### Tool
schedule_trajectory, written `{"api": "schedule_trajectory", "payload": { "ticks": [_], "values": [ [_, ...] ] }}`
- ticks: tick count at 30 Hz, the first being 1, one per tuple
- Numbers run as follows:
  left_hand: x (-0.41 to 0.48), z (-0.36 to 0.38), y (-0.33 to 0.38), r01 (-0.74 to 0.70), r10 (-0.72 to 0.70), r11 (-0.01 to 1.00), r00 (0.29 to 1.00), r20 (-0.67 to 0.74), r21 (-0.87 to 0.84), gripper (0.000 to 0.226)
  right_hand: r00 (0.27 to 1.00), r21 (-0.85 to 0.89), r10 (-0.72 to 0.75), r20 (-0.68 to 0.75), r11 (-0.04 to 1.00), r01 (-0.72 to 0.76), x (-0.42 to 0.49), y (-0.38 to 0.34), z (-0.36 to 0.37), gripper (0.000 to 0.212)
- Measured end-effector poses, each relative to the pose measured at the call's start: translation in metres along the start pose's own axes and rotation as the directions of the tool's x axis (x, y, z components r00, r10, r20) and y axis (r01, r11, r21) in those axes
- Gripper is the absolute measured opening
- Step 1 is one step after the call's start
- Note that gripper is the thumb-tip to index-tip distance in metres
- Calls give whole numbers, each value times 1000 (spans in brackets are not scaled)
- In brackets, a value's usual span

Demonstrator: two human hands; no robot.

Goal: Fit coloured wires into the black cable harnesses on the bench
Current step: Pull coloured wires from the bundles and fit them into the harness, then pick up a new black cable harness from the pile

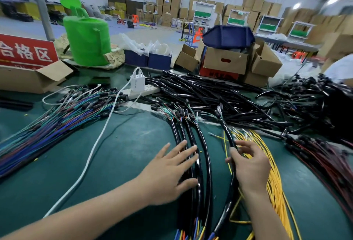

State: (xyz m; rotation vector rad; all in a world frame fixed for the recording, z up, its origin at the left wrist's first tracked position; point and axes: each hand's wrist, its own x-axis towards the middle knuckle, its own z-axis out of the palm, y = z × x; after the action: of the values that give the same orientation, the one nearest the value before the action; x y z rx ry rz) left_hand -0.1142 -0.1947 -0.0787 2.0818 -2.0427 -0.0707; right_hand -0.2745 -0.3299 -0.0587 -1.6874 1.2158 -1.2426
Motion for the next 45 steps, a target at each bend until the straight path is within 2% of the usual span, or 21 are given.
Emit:
{"api": "schedule_trajectory", "payload": {
  "ticks": [3,9,13,16,17,19,20,22,24,29,32,36,38,40,42,45],
  "values": [
    [-3,12,-7,72,-71,997,997,12,-38,75,998,187,-39,-48,981,47,2,-11,-6,21],
    [-2,14,-11,104,-104,985,995,5,-139,83,960,412,-238,-144,868,277,13,-68,-13,27],
    [-2,11,-13,110,-107,979,994,22,-173,86,955,523,-268,-126,800,294,33,-95,-3,25],
    [-2,12,-13,110,-108,979,994,25,-170,79,982,414,-189,-8,893,176,45,-89,19,22],
    [-2,12,-13,111,-109,979,994,19,-171,78,986,325,-149,77,938,117,45,-81,27,21],
    [-4,13,-14,112,-113,979,994,6,-168,77,959,31,-48,279,999,41,41,-58,39,20],
    [-4,13,-14,115,-116,980,993,3,-160,77,933,-104,10,361,994,29,35,-45,42,21],
    [-5,13,-15,120,-122,982,992,-6,-142,77,894,-224,86,440,974,17,23,-26,45,26],
    [-5,13,-14,124,-126,984,992,-6,-128,77,890,-251,76,450,967,45,14,-15,48,30],
    [-7,13,-12,166,-163,985,985,61,-44,79,902,-227,-77,426,955,189,-5,-9,53,44],
    [-7,13,-10,187,-187,982,982,36,18,80,869,-232,-139,476,932,277,-11,-5,53,46],
    [-8,6,-10,181,-181,980,983,10,-78,74,832,-331,-111,543,883,334,-14,4,53,54],
    [-15,-6,-23,202,-211,971,975,-63,-126,71,823,-295,-187,536,872,390,-17,0,52,65],
    [-22,-22,-49,239,-268,958,943,-197,-159,65,810,-223,-298,506,861,456,-22,-9,46,73],
    [-30,-42,-86,310,-358,931,876,-323,-191,59,774,-166,-366,517,844,510,-25,-16,45,70],
    [-46,-68,-156,491,-527,847,729,-436,-203,35,664,-238,-317,678,759,606,-28,-11,53,57]
  ]
}}
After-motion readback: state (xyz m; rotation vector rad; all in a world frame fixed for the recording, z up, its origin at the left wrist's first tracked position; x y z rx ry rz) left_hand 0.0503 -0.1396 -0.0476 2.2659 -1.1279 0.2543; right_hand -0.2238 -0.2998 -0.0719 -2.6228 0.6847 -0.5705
